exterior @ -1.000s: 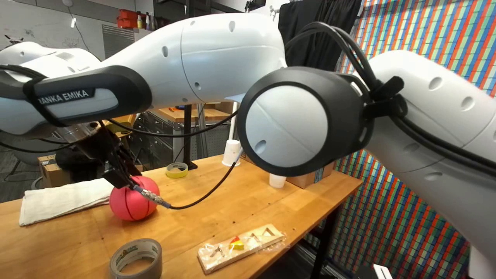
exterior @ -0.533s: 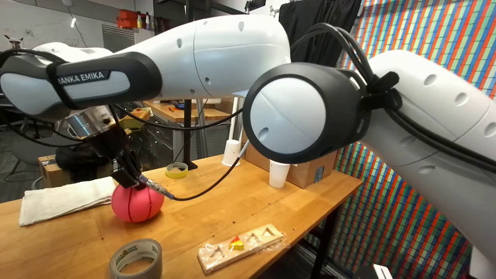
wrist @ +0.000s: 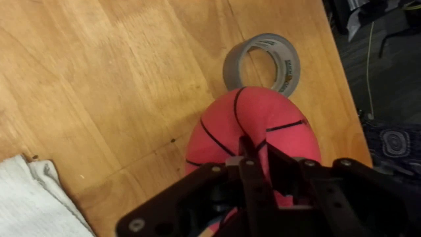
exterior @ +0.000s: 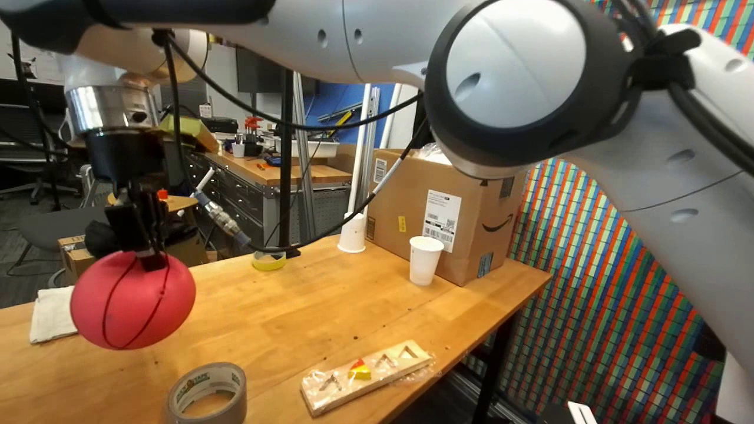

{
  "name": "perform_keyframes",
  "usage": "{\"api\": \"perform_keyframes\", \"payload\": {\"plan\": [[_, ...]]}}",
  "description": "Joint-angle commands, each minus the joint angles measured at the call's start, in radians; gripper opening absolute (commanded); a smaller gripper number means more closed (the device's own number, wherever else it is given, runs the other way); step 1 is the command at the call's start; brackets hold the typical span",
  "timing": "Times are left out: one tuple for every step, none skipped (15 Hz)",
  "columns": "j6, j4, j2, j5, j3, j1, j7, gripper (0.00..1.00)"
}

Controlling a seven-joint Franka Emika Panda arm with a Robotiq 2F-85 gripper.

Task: Put the white ball in the cup, then place the basketball on the tape

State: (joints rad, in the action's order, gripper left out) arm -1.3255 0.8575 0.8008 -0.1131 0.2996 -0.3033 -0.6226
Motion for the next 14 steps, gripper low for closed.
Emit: {"api": "perform_keyframes", "payload": {"plan": [[-0.060,0.234,-0.188,0.081,0.031,0.089,-0.013,0.05],[-0.078,0.276,-0.221,0.084,0.028,0.107,-0.029,0.05],[-0.104,0.319,-0.251,0.080,0.022,0.124,-0.050,0.05],[-0.125,0.363,-0.278,0.070,0.015,0.140,-0.065,0.05],[-0.149,0.409,-0.302,0.067,0.011,0.158,-0.074,0.05],[-0.163,0.456,-0.327,0.074,0.011,0.179,-0.080,0.05],[-0.183,0.505,-0.350,0.079,0.012,0.194,-0.081,0.05],[-0.192,0.553,-0.376,0.088,0.018,0.209,-0.082,0.05],[-0.206,0.605,-0.400,0.094,0.020,0.220,-0.080,0.05],[-0.213,0.654,-0.428,0.108,0.025,0.230,-0.079,0.05],[-0.218,0.699,-0.463,0.128,-0.005,0.208,-0.087,0.05],[-0.234,0.748,-0.496,0.135,-0.006,0.208,-0.087,0.05],[-0.253,0.795,-0.530,0.143,-0.007,0.205,-0.086,0.05],[-0.272,0.846,-0.567,0.156,-0.007,0.205,-0.088,0.05]]}}
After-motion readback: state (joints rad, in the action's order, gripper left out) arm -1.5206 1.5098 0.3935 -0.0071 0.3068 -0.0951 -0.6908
